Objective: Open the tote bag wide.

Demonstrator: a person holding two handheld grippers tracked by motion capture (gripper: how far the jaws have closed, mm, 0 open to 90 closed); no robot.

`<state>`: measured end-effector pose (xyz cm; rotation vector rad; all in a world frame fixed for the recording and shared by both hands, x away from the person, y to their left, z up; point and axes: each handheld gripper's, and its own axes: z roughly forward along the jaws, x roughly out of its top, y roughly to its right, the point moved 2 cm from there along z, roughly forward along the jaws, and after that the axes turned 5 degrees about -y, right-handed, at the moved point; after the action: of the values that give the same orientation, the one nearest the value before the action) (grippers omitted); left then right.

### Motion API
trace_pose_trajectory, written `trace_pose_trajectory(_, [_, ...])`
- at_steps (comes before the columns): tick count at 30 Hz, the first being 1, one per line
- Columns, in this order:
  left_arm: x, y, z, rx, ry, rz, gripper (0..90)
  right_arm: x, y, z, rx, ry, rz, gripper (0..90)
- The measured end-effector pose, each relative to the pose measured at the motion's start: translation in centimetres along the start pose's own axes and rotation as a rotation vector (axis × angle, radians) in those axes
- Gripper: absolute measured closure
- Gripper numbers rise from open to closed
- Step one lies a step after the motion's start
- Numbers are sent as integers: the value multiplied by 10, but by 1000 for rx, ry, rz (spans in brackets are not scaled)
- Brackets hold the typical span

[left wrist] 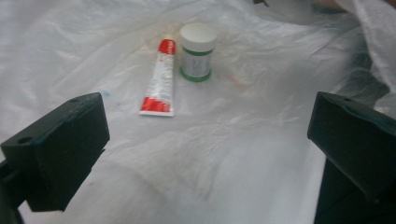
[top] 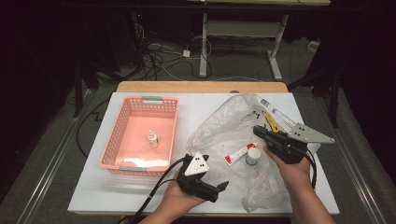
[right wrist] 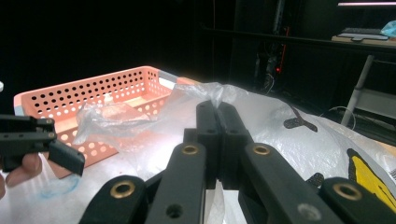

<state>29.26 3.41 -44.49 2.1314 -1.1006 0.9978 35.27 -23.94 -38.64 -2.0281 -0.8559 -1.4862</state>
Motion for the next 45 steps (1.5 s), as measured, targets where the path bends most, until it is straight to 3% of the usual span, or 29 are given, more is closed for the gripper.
trace_pose_trajectory(3, [-1, -7, -9, 2, -4, -22, 0, 0, 1, -1, -2, 5, -3, 900])
trace_pose_trajectory(7, [-2, -15, -19, 38, 2, -35, 0, 0, 2, -1, -3, 6, -2, 900])
trace_pose_trajectory(19, [-5, -29, -42, 94, 16, -63, 0, 1, 4, -4, -11, 9, -1, 900])
trace_pose_trajectory(33, [-12, -57, -64, 219, 10, -90, 0, 0, 3, -3, -9, 5, -8, 900])
trace_pose_trajectory(45, [-20, -84, -84, 296, 2, -158, 0, 1, 2, -2, -4, 3, -12, 900])
